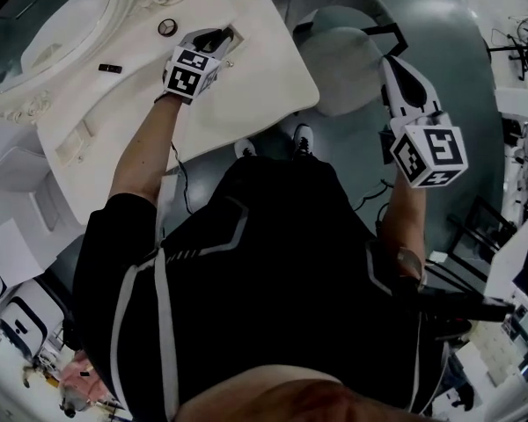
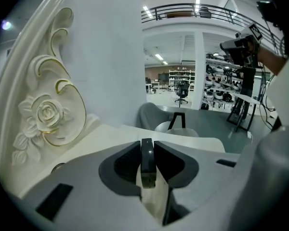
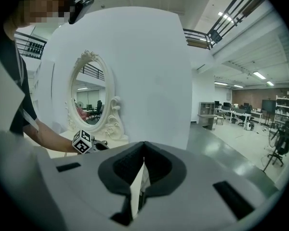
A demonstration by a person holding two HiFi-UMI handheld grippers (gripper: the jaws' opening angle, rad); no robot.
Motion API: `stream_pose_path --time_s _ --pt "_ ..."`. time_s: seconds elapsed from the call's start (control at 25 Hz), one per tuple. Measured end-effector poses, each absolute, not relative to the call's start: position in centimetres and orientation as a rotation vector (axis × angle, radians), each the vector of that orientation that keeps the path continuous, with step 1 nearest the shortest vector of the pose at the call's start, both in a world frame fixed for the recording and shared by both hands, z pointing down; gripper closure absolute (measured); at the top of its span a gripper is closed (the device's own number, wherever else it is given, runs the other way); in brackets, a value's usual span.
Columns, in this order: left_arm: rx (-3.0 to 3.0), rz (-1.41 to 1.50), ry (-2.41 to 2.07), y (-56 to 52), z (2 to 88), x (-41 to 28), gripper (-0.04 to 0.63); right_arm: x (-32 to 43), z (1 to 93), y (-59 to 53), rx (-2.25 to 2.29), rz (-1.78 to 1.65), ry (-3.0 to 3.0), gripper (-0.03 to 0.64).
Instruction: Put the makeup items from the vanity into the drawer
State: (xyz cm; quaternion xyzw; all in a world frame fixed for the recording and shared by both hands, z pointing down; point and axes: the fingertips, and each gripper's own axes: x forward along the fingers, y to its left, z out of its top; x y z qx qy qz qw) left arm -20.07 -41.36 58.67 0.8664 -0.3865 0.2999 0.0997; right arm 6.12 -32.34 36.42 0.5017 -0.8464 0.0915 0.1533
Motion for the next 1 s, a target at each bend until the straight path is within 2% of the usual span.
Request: stream_pose_path --time_s 1.0 --pt "2.576 0.959 -1.031 -42.3 62.4 -18.8 0.504 7.2 38.6 -31.5 1.437 0.349 -2.370 0.612"
